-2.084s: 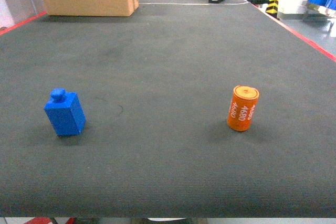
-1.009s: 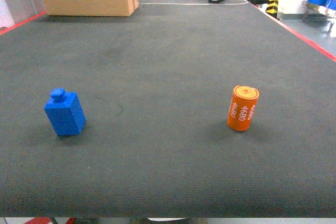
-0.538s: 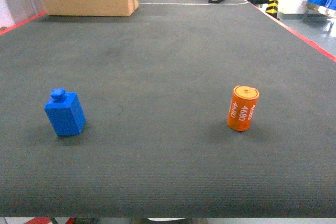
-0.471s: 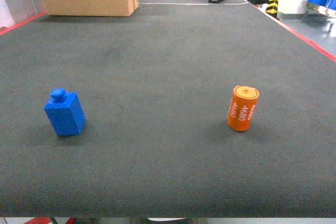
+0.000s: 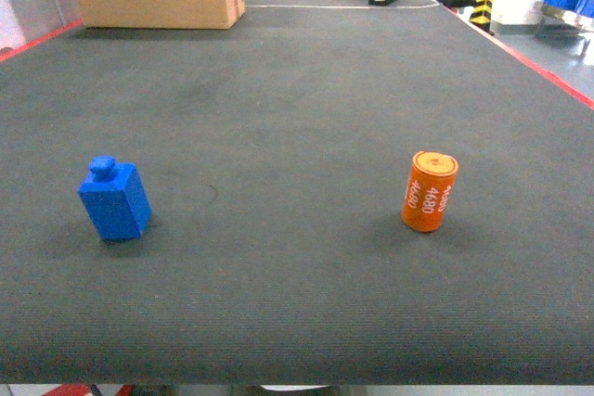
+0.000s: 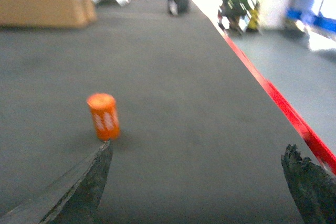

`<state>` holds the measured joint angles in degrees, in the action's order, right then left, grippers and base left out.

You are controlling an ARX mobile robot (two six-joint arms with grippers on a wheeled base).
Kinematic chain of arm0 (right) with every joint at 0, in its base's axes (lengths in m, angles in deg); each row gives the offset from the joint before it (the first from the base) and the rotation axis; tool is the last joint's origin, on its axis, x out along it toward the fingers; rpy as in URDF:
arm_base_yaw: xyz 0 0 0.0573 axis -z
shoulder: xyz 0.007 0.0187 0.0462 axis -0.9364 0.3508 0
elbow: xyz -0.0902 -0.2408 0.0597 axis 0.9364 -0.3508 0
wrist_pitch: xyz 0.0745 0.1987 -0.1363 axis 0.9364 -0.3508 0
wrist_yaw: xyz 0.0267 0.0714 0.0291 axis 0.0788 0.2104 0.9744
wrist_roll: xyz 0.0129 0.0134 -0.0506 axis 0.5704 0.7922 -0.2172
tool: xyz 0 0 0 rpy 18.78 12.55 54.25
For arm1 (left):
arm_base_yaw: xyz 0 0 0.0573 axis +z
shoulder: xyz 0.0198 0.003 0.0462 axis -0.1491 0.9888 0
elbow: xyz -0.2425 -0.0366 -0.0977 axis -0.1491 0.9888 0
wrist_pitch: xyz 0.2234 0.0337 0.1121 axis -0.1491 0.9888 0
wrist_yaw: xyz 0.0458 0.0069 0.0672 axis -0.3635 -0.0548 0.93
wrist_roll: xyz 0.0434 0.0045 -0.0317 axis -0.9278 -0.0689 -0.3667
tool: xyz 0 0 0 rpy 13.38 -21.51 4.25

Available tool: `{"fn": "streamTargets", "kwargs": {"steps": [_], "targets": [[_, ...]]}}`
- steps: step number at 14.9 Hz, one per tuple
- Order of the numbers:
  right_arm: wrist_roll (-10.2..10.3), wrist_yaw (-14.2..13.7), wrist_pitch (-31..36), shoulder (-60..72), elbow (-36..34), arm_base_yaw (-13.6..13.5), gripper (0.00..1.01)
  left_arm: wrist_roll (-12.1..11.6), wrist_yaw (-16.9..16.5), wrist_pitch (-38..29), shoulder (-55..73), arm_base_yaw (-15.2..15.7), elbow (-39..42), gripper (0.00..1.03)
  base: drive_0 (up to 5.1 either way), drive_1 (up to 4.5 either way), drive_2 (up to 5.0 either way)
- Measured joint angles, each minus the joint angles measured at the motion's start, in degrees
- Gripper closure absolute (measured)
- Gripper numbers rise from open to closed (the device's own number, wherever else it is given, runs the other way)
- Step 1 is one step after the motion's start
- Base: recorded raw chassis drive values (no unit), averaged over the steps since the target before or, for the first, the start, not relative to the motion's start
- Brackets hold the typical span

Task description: Sort blue parts and orange caps into right shelf containers

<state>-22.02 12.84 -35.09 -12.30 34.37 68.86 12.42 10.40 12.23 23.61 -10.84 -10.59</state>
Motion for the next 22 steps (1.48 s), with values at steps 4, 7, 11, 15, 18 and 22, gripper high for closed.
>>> {"fn": "streamTargets", "kwargs": {"steps": [4, 7, 11, 15, 18, 22], "targets": [[2.5, -17.8, 29.9, 40.0, 5.6, -13.6, 0.03, 1.9, 21.4, -35.1, 43.3, -5.7, -4.9, 0.05, 0.0, 0.00, 0.0], [3.9, -11.5, 50.1, 74.7, 18.4, -14.5, 0.03, 0.9, 14.8, -52.5, 73.5, -2.0, -17.2, 0.05, 0.0, 0.00, 0.0], [3.9, -8.6, 48.7, 94.5, 29.8, -14.9, 0.03, 0.9, 13.6, -52.0, 90.2, -2.9, -26.8, 0.05, 0.0, 0.00, 0.0], [3.7, -7.5, 50.4, 106.8, 36.3, -16.7, 0.03, 0.8, 13.9, -52.7, 103.3, -7.0, -34.8, 0.05, 0.0, 0.00, 0.0], [3.7, -7.3, 50.6, 110.2, 38.3, -16.7, 0.03, 0.9, 13.9, -53.1, 107.5, -7.0, -36.5, 0.05, 0.0, 0.00, 0.0], [3.7, -7.1, 50.3, 113.9, 41.0, -16.7, 0.03, 1.4, 13.0, -53.5, 112.0, -7.4, -38.4, 0.05, 0.0, 0.00, 0.0]]}}
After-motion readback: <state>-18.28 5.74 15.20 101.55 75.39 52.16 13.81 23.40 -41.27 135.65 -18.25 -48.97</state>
